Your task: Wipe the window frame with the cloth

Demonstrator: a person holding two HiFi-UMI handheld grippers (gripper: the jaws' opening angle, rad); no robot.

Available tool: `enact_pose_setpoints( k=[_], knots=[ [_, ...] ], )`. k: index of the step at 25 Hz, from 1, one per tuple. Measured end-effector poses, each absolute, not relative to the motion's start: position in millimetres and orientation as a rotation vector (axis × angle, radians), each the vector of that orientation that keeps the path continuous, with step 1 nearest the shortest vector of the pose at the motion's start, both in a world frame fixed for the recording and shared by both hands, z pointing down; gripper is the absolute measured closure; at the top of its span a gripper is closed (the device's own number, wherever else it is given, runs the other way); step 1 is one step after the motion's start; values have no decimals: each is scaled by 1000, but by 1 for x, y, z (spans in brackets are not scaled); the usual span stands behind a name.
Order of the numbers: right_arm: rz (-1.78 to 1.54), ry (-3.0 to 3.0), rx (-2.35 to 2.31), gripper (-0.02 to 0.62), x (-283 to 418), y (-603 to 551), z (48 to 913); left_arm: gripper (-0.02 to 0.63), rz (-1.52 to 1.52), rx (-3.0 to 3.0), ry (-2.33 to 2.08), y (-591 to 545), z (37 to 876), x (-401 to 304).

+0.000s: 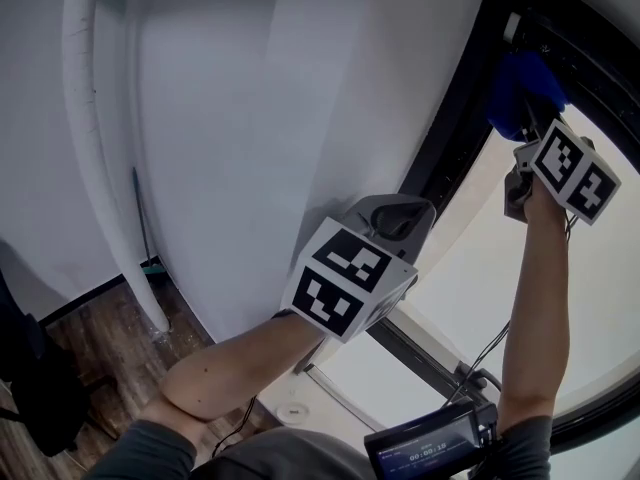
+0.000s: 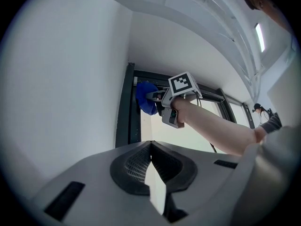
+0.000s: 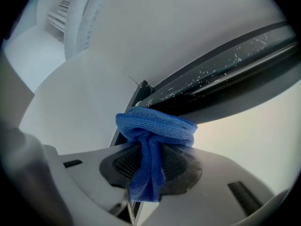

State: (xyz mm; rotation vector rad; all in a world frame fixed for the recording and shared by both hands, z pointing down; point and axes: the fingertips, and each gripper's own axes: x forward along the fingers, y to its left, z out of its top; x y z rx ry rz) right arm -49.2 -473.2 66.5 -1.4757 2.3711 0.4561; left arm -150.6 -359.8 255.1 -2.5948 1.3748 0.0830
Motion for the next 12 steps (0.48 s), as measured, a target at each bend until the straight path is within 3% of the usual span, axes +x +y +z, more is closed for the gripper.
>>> enact_pose_setpoints(
  k=[12],
  knots=[
    [614, 2497, -1376, 469, -61, -446, 92, 598, 95, -2577, 1416, -372, 245, -122]
  ],
)
